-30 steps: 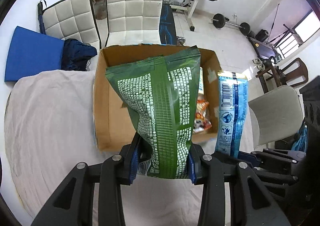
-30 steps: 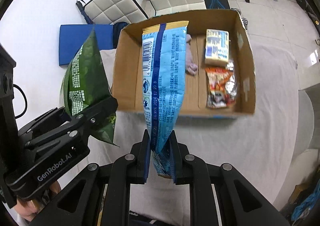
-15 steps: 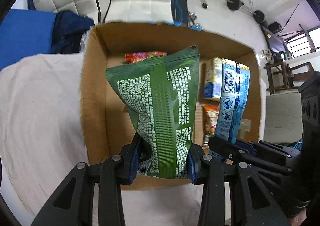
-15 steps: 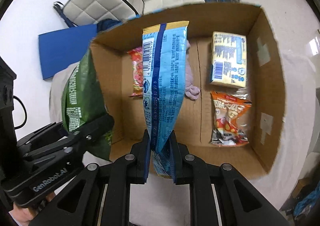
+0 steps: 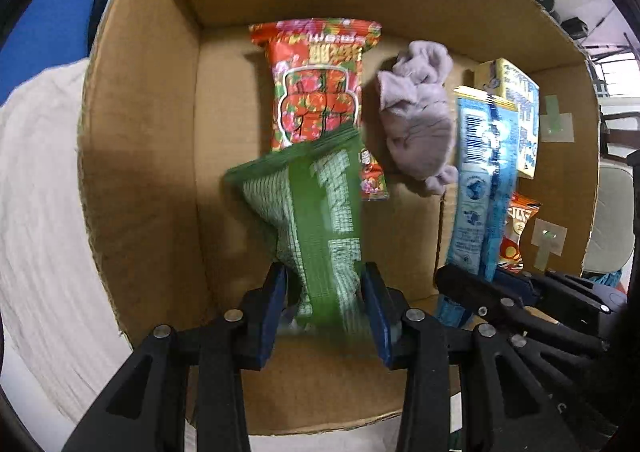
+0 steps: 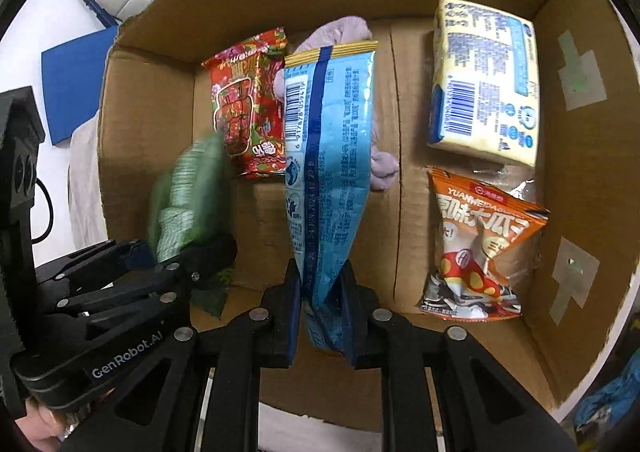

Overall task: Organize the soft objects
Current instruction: 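Carry the green bag and blue wrapper into the box and release both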

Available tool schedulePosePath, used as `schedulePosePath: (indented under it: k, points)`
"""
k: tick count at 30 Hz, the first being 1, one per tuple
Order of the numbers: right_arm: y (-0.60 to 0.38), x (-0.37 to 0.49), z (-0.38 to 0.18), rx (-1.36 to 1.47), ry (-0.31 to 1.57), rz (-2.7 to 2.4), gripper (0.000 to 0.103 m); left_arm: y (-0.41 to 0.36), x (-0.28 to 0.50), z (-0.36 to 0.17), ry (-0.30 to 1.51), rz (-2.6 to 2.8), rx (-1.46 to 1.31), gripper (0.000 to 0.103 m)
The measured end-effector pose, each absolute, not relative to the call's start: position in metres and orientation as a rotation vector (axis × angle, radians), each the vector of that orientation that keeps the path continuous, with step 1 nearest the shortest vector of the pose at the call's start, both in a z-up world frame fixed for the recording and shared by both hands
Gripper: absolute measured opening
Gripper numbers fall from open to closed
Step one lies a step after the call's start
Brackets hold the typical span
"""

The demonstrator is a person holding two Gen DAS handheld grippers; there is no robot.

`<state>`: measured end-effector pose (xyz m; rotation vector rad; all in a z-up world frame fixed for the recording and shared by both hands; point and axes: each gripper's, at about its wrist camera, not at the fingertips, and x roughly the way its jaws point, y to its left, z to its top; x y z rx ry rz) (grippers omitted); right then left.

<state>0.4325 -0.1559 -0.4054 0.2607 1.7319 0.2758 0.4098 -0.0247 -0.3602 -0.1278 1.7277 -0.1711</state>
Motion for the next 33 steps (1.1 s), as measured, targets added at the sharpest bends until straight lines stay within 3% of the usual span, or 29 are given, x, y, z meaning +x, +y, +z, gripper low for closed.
schedulePosePath:
  k: [4,7,10,13,15,17,18,20,22,25,28,33]
  points:
    - [-0.151,0.43,-0.412,0.238,1.777,0.268,0.028,-0.021,0.408,-0.353,1.72,-0.158,-0.145,0.041]
    - [-0.152,0.428,-0.408,0.2,1.763,0.242,0.043,-0.017,0.408,-0.346,1.695,-0.147,-0.118,0.05]
    - [-0.154,0.422,-0.404,0.161,1.743,0.219,0.057,-0.01,0.406,-0.335,1.67,-0.129,-0.116,0.052]
    - [-0.156,0.416,-0.399,0.111,1.718,0.19,0.058,-0.007,0.403,-0.325,1.638,-0.104,-0.091,0.054]
    - [-0.157,0.411,-0.396,0.091,1.702,0.165,0.058,0.002,0.403,-0.319,1.602,-0.081,-0.074,0.064]
    - [-0.161,0.405,-0.395,0.068,1.693,0.137,0.058,0.006,0.4,-0.312,1.57,-0.069,-0.076,0.082]
    - [-0.162,0.403,-0.394,0.059,1.685,0.127,0.061,0.006,0.4,-0.308,1.558,-0.062,-0.075,0.084]
    - [-0.162,0.397,-0.393,0.05,1.667,0.108,0.086,0.012,0.4,-0.302,1.533,-0.041,-0.069,0.092]
    - [-0.165,0.391,-0.39,0.053,1.642,0.097,0.089,0.016,0.396,-0.297,1.504,-0.028,-0.056,0.098]
    - [-0.174,0.385,-0.38,0.007,1.594,0.04,0.09,0.017,0.39,-0.288,1.46,-0.016,-0.041,0.101]
    - [-0.182,0.382,-0.371,0.019,1.557,0.017,0.103,0.018,0.385,-0.282,1.427,-0.006,-0.038,0.101]
    - [-0.191,0.372,-0.347,0.031,1.487,-0.016,0.103,0.009,0.368,-0.27,1.374,-0.001,-0.037,0.102]
